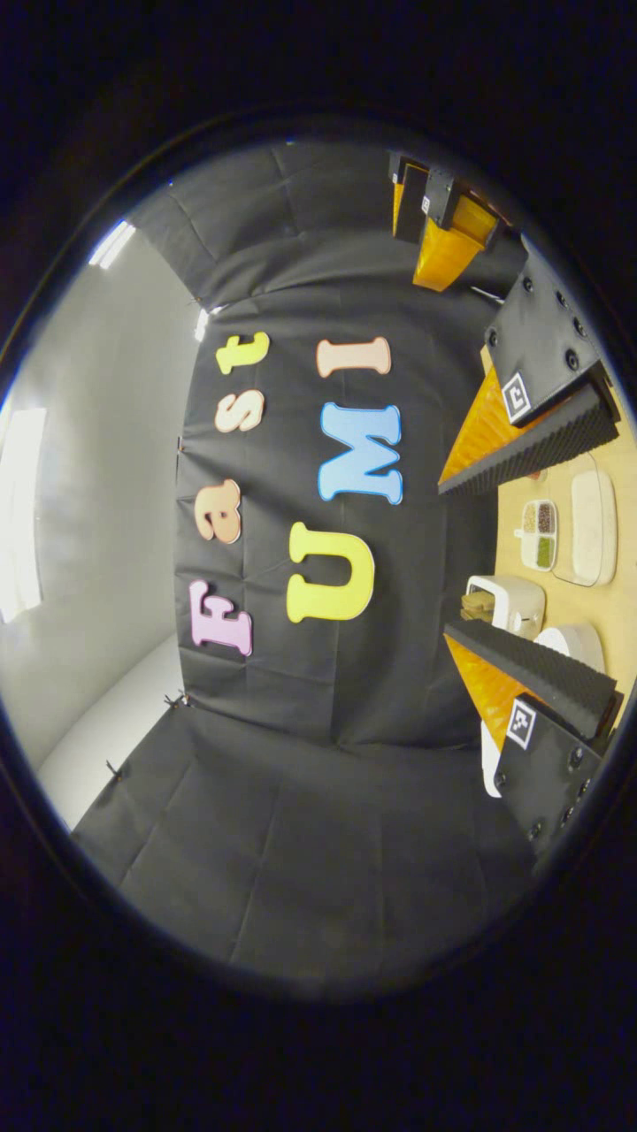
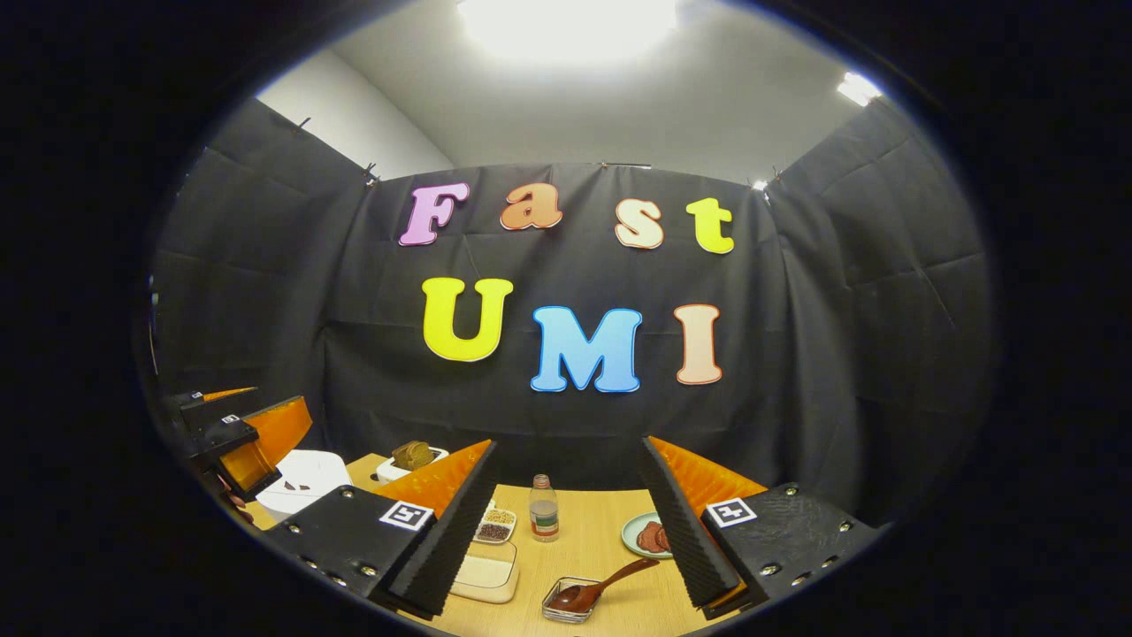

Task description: Close the left gripper, press the button to open the rice cooker; take a wooden spoon from the chopstick holder with the right hand, scoop a spoonful of rice and pour it into the rice cooker, then put the wooden spoon back into the chopstick holder.

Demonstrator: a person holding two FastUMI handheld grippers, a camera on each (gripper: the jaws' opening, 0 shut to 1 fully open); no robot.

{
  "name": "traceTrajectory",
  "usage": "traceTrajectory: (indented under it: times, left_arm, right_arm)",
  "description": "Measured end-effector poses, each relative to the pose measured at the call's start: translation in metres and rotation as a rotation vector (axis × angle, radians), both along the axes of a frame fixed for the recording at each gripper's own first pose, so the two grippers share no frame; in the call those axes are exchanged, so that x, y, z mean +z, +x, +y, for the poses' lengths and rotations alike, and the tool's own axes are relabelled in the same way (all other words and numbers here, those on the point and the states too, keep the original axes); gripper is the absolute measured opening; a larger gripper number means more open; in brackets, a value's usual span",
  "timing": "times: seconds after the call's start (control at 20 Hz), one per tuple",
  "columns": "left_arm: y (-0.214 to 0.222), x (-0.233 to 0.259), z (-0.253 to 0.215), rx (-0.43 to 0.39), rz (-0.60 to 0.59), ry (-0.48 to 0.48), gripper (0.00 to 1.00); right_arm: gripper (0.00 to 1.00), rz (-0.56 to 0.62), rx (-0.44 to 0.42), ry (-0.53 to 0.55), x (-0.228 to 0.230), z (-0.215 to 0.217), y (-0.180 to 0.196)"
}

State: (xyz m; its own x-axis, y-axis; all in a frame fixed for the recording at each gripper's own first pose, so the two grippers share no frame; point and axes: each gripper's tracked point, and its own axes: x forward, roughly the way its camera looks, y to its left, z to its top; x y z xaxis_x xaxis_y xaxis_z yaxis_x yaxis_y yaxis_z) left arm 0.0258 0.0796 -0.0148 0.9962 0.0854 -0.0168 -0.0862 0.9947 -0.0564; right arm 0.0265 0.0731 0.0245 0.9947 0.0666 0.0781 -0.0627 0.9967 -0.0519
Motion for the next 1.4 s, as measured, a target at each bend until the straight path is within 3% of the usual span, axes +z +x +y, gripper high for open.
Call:
traceTrajectory:
  times: [0.15, 0.6, 0.85, 1.05, 1.4]
  left_arm:
    - [0.005, -0.003, 0.006, 0.015, 0.003, -0.015, 0.94]
    - [0.019, -0.033, 0.023, 0.028, 0.083, 0.017, 0.95]
    - [0.027, -0.080, 0.038, 0.032, 0.226, -0.048, 0.09]
    - [0.031, -0.112, 0.073, 0.039, 0.326, -0.117, 0.08]
    - [0.048, -0.200, 0.162, 0.136, 0.667, -0.389, 0.07]
  right_arm:
    - [0.96, 0.008, 0.007, -0.004, -0.002, -0.001, 0.004]
    - [0.96, 0.035, 0.012, 0.002, -0.009, -0.005, 0.010]
    - [0.96, 0.055, -0.002, 0.003, -0.016, -0.010, 0.011]
    - [0.96, 0.054, -0.014, 0.009, -0.020, -0.013, 0.008]
    - [0.96, 0.081, -0.059, 0.017, -0.031, -0.034, 0.003]
